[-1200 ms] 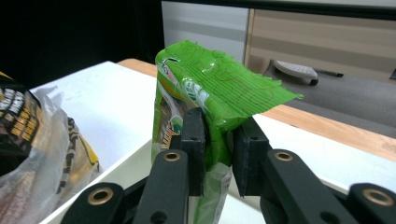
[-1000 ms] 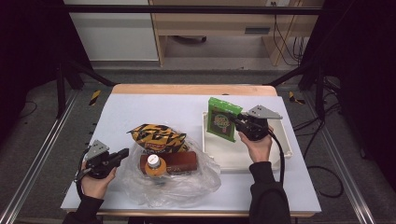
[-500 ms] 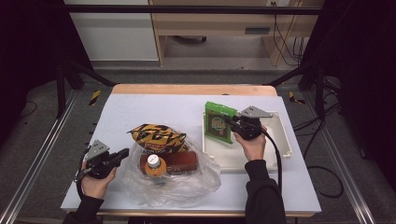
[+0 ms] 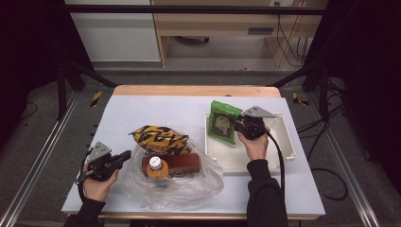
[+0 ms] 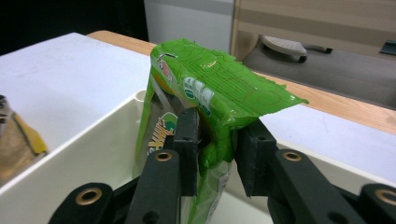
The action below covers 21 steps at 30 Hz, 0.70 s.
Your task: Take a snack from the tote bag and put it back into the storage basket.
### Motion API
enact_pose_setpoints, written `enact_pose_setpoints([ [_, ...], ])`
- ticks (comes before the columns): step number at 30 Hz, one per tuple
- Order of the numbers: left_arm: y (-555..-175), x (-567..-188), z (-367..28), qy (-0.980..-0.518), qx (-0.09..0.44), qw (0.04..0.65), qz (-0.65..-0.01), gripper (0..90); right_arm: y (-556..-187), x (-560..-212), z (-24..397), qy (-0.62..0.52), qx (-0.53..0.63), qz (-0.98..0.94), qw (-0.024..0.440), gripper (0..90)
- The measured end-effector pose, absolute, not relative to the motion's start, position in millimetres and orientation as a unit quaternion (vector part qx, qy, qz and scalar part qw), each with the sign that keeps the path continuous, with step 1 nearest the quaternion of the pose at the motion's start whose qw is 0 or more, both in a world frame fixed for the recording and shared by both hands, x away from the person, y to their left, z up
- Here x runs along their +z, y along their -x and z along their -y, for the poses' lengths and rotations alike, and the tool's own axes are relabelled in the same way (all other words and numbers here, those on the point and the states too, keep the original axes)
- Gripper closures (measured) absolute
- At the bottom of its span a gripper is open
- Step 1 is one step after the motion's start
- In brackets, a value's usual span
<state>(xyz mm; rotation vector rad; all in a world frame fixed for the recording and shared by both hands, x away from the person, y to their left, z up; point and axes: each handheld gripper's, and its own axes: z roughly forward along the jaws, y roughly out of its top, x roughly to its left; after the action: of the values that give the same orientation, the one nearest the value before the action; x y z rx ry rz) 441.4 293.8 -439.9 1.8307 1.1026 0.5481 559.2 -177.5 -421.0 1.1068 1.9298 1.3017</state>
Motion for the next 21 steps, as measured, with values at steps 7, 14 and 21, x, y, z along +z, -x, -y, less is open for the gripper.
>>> enact_pose_setpoints([
  [7,-441.5,-440.1,-293.7,-0.741,0.222,0.45,-0.446,90.0,-565.3,-426.1,177.2,-0.427,0.463,-0.718,0.296,61.6],
  [14,-441.4,-439.9,-293.3,-0.741,0.223,0.45,-0.446,90.0,-563.2,-423.1,178.9,-0.443,0.453,-0.71,0.309,36.2],
  [21,-441.6,-440.2,-293.7,-0.741,0.224,0.449,-0.446,90.0,-549.6,-408.6,188.6,-0.462,0.452,-0.696,0.313,29.9],
])
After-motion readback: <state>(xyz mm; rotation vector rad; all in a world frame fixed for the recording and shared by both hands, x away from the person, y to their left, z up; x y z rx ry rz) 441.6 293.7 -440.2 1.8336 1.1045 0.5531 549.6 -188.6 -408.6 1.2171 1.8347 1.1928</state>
